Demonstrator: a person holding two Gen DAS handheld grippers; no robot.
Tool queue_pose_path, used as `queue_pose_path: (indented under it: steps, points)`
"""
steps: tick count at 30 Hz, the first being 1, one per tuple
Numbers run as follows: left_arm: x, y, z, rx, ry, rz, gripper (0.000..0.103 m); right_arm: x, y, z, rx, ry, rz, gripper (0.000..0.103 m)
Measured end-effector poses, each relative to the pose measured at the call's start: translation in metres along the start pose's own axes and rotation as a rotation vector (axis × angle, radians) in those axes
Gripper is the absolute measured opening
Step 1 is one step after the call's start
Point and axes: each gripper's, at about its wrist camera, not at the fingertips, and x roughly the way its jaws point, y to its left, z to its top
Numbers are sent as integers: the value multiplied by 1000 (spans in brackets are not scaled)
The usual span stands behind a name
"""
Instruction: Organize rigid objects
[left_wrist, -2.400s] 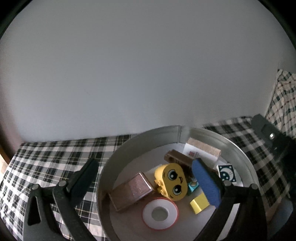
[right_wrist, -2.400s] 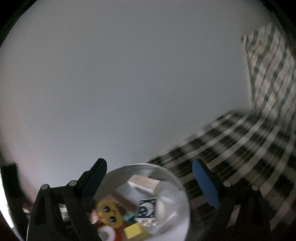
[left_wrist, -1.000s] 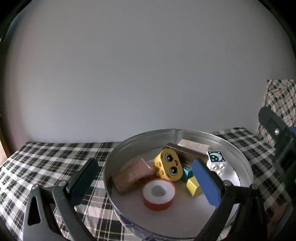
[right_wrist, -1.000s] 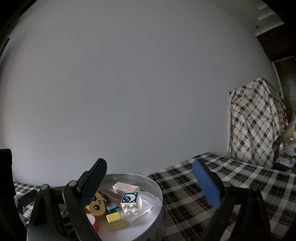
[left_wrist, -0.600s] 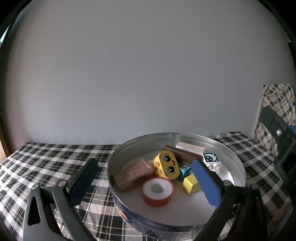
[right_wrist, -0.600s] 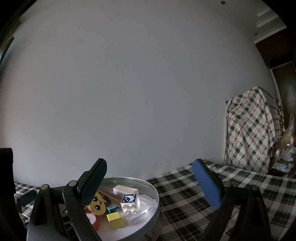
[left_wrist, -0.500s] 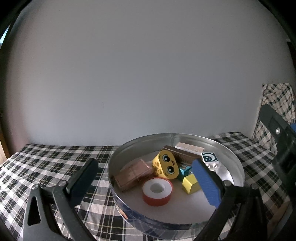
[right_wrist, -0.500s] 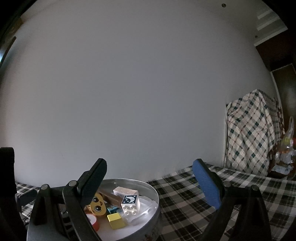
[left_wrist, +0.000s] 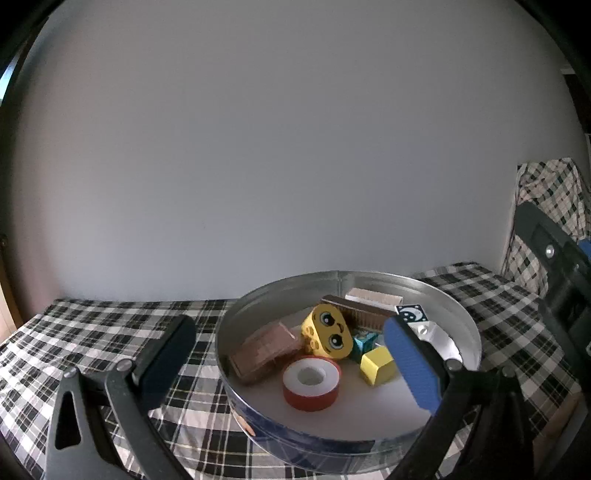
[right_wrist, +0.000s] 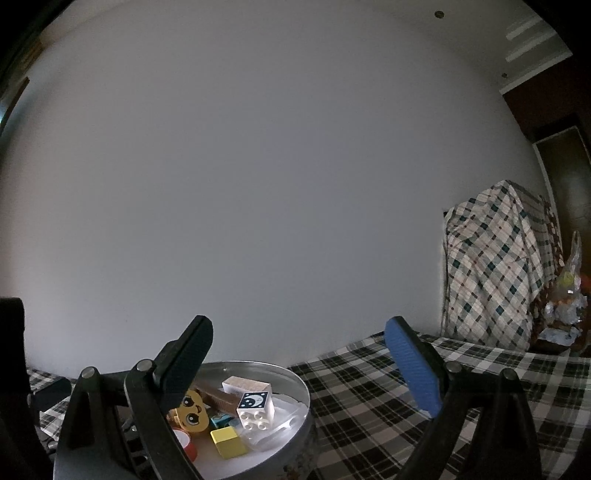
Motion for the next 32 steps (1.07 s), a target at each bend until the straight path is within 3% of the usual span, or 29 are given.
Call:
queue_pose_path:
  steps: [15, 21, 32]
  points:
    - [-4, -4, 0, 17, -19, 9, 103, -9, -5, 2, 8, -25, 4, 97]
    - [-6, -9, 1, 44, -22, 54, 103, -10, -6, 2, 17, -30, 3, 97]
    - [4, -1, -2, -18, 59, 8, 103, -10, -4, 1, 23, -22, -8, 98]
